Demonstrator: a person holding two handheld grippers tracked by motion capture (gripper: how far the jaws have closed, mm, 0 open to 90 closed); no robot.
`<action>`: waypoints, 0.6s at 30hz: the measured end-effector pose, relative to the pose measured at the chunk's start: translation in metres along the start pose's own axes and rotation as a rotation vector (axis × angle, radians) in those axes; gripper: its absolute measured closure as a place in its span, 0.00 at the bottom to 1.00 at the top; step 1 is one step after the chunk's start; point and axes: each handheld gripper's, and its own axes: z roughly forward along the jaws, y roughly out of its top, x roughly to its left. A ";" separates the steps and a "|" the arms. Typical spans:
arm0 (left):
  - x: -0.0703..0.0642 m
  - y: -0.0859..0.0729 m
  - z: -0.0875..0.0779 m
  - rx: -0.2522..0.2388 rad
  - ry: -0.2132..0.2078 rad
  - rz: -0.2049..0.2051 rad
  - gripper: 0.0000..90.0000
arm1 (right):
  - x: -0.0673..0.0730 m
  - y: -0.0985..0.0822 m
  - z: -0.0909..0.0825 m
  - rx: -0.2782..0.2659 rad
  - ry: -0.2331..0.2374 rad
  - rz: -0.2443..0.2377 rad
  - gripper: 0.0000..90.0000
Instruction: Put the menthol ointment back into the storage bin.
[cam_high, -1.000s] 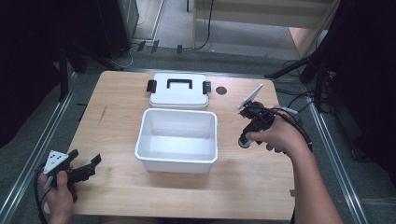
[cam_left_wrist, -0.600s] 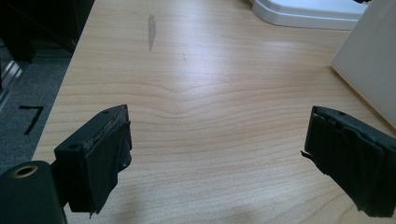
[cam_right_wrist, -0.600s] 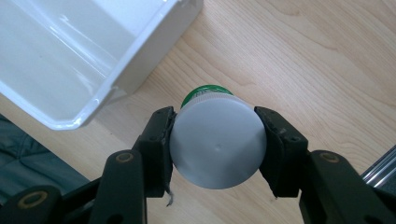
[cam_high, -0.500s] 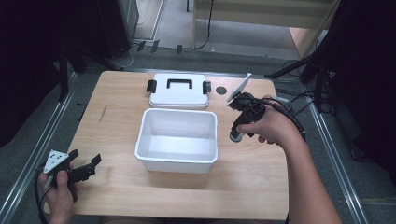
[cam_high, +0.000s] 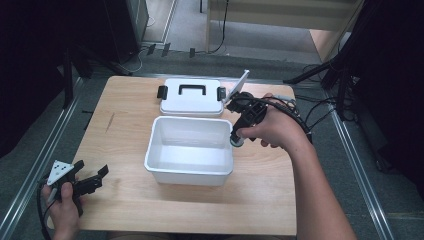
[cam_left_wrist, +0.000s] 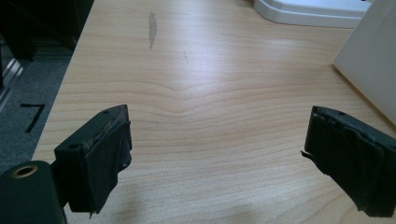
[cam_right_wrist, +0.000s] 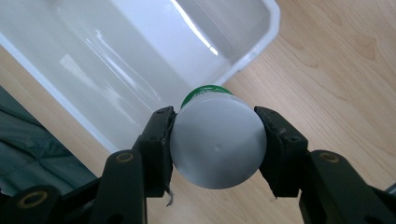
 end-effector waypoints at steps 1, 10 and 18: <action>0.000 0.000 0.000 -0.001 0.000 -0.001 0.09 | 0.002 0.002 0.000 -0.001 0.000 -0.009 0.57; 0.000 0.000 0.000 -0.003 -0.001 -0.004 0.09 | 0.018 0.019 0.010 0.000 0.008 -0.070 0.57; 0.000 0.000 0.000 -0.001 -0.004 -0.005 0.09 | 0.025 0.026 0.025 -0.003 -0.008 -0.177 0.57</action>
